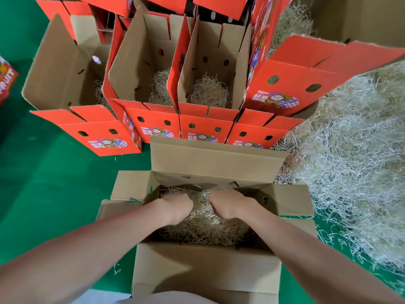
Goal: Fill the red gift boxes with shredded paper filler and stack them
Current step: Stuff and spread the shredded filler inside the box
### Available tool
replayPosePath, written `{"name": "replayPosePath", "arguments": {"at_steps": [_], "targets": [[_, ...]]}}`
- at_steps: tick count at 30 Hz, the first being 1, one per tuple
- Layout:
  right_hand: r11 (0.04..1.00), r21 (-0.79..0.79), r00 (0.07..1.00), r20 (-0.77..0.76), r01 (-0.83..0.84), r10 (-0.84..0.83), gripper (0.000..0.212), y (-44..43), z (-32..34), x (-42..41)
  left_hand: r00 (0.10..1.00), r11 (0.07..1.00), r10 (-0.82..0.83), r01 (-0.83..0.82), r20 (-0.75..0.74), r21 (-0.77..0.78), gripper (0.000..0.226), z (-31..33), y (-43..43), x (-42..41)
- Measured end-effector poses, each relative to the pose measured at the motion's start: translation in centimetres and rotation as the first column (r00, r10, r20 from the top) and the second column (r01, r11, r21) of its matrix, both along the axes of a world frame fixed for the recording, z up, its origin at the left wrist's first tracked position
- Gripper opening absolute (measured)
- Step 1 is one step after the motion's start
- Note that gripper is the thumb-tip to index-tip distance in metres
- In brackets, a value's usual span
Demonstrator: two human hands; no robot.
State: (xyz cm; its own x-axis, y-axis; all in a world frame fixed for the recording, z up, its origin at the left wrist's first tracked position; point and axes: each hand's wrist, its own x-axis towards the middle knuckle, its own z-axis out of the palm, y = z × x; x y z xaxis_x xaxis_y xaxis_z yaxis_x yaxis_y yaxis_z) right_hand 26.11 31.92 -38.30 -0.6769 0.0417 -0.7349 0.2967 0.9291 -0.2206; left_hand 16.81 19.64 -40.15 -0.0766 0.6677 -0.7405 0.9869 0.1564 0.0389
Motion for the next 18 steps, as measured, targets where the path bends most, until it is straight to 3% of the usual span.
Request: {"name": "replayPosePath", "arguments": {"at_steps": [2,4,5,7,9,11,13,14,16,18], "targets": [[0.998,-0.004,0.984,0.169,-0.059,0.058,0.025,-0.1,-0.7,0.4,1.0,0.976,-0.005,0.008,0.011,-0.219,0.025,-0.9,-0.7,0.4],[0.997,-0.041,0.956,0.283,-0.068,0.077,0.064,0.0,-2.4,1.2,1.0,0.905,0.004,0.003,0.017,-0.424,0.031,-1.4,-1.1,0.7],[0.999,-0.049,0.957,0.288,-0.003,0.017,0.07,0.2,-2.9,1.5,1.0,0.882,-0.011,0.022,0.026,-0.471,0.034,-1.5,-1.2,0.8],[0.99,-0.068,0.979,0.175,0.121,-0.107,0.058,0.5,-3.2,2.0,0.996,0.863,-0.084,0.091,0.037,-0.497,0.034,-1.3,-1.0,0.8],[0.985,-0.103,0.99,0.06,0.137,-0.132,0.055,0.9,-3.2,2.2,0.989,0.907,-0.145,0.14,0.018,-0.398,0.03,-1.1,-0.5,1.1],[0.985,-0.073,0.988,-0.009,0.153,-0.154,0.061,1.5,-2.2,2.3,0.992,0.99,-0.117,0.113,-0.047,-0.082,0.025,-0.8,0.2,1.4],[0.988,0.004,0.987,-0.056,0.153,-0.153,0.041,2.2,-1.1,2.4,1.0,0.974,-0.002,0.0,0.008,0.225,0.021,-0.8,0.9,1.9],[0.989,0.056,0.989,-0.064,0.139,-0.135,0.022,2.5,-0.8,2.5,0.995,0.956,0.039,-0.065,0.096,0.286,0.02,-0.9,1.2,2.2],[0.993,0.094,0.997,-0.003,0.073,-0.073,0.01,2.2,-0.7,2.8,0.964,0.963,0.068,-0.13,0.258,0.234,0.02,-1.4,1.5,2.9],[0.999,0.042,0.994,0.11,0.01,-0.015,0.02,1.2,-1.7,3.4,0.933,0.981,0.152,-0.182,0.327,0.064,0.024,-2.9,1.7,3.3]]}}
